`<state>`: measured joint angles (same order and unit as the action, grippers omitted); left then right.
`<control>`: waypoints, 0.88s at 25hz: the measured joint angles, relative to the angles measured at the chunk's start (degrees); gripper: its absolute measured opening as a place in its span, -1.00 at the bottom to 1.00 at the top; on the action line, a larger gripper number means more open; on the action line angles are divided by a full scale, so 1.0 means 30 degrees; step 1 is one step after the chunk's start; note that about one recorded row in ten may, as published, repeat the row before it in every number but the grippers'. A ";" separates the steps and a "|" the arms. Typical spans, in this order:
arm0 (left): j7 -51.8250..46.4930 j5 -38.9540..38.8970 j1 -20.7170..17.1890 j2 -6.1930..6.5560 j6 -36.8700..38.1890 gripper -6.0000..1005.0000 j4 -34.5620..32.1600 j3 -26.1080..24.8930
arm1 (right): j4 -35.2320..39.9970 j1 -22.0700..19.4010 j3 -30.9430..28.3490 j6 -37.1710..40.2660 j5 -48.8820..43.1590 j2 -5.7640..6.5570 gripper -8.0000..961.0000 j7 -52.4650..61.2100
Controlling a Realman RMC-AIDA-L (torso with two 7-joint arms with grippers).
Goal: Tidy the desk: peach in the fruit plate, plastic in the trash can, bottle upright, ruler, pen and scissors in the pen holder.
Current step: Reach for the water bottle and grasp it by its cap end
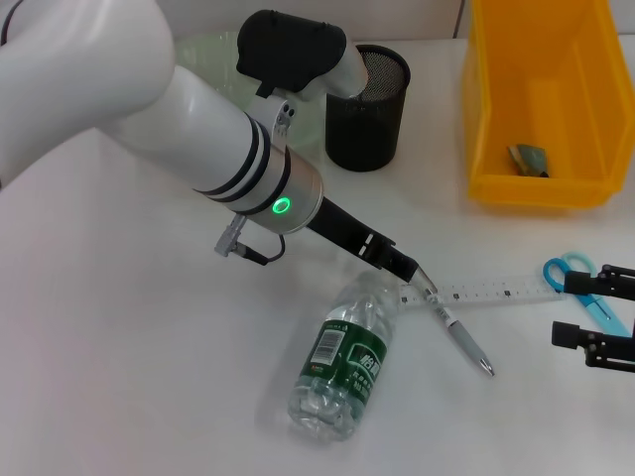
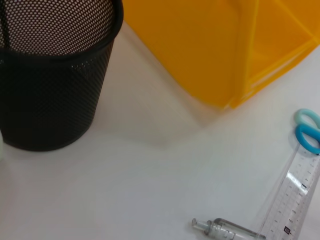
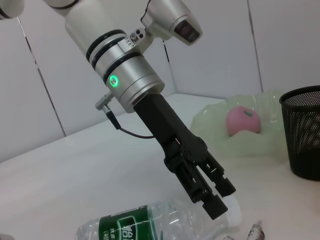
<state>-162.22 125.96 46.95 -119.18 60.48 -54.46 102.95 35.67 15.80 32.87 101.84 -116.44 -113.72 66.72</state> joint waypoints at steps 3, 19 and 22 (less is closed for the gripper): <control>-0.0080 0.0003 -0.0110 0.0000 -0.0195 0.61 0.0022 0.0282 | 0.0000 0.0008 0.0001 -0.0001 0.0022 -0.0002 0.49 -0.0005; -0.0131 -0.0153 -0.0154 0.0000 -0.0655 0.61 0.0452 0.0906 | 0.0006 0.0162 0.0001 0.0004 0.0062 -0.0004 0.49 -0.0006; -0.0118 -0.0179 -0.0172 0.0000 -0.0718 0.61 0.0429 0.1000 | 0.0002 0.0181 0.0000 -0.0012 0.0062 -0.0014 0.49 -0.0007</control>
<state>-162.57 125.42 46.44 -119.18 58.33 -53.17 105.95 35.67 16.34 32.87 101.81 -116.25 -113.76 66.70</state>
